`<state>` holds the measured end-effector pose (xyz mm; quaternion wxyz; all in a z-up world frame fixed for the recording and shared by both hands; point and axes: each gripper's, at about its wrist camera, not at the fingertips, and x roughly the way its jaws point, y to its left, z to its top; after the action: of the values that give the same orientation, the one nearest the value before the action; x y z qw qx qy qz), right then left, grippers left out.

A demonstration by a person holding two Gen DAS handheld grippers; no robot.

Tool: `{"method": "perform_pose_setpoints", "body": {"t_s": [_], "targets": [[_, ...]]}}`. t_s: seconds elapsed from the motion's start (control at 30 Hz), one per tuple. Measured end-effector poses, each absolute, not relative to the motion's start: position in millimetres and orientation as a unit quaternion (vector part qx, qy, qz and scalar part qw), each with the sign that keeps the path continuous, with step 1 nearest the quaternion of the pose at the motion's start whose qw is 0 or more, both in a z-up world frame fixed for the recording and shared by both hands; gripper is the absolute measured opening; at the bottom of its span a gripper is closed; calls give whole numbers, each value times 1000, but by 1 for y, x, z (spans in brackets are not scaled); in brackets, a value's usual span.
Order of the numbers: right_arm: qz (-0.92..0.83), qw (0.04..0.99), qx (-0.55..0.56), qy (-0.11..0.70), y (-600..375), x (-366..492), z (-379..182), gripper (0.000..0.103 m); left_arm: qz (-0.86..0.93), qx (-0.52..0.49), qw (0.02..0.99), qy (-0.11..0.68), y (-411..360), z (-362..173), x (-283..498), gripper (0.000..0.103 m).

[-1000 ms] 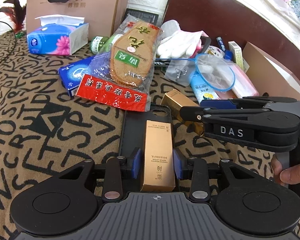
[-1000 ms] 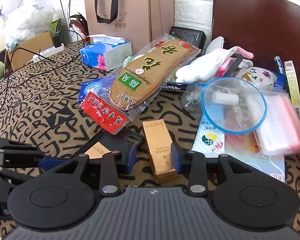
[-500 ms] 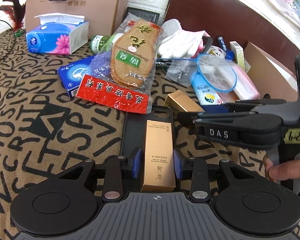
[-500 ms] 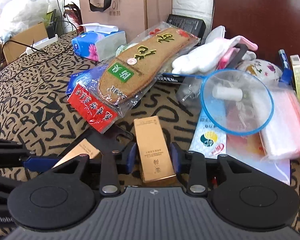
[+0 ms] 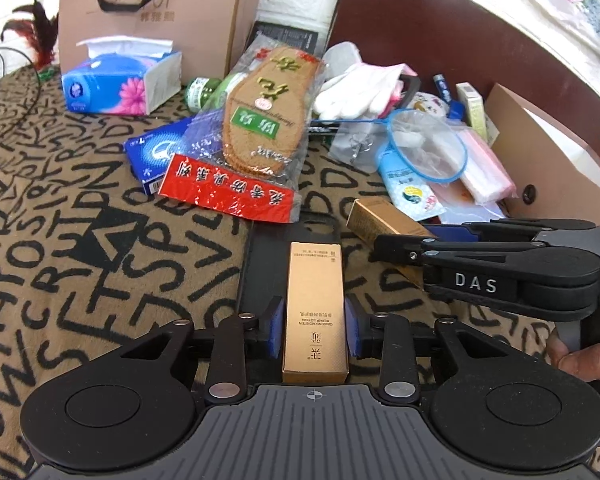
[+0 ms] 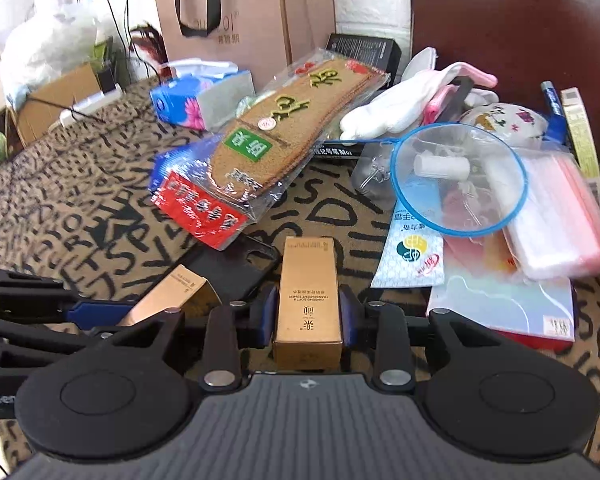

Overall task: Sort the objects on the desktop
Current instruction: 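Carry the gold boxes in both tools up toward the brown box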

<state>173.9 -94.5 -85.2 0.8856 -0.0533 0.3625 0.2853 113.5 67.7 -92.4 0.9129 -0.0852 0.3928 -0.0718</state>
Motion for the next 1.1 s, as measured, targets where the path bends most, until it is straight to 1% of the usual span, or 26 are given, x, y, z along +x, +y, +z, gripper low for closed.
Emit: {"method": "perform_pose_setpoints", "body": {"t_s": [0.23,0.43,0.73,0.9,1.1], "targets": [[295,892,-24,341,-117,147,-64,36,-93,-81,919,374,49,-68,100,30],[286,907,-6,309,-151,123,-41,36,-128,-69,928,344,13,-38,95,30],[225,943,8,247,-229,102,5,36,-205,-61,927,307,-70,6,113,30],[180,959,11,217,-278,106,29,36,-243,-37,927,282,-126,38,132,30],[123,974,2,190,-328,124,53,36,-284,-31,918,276,-191,61,168,30]]}}
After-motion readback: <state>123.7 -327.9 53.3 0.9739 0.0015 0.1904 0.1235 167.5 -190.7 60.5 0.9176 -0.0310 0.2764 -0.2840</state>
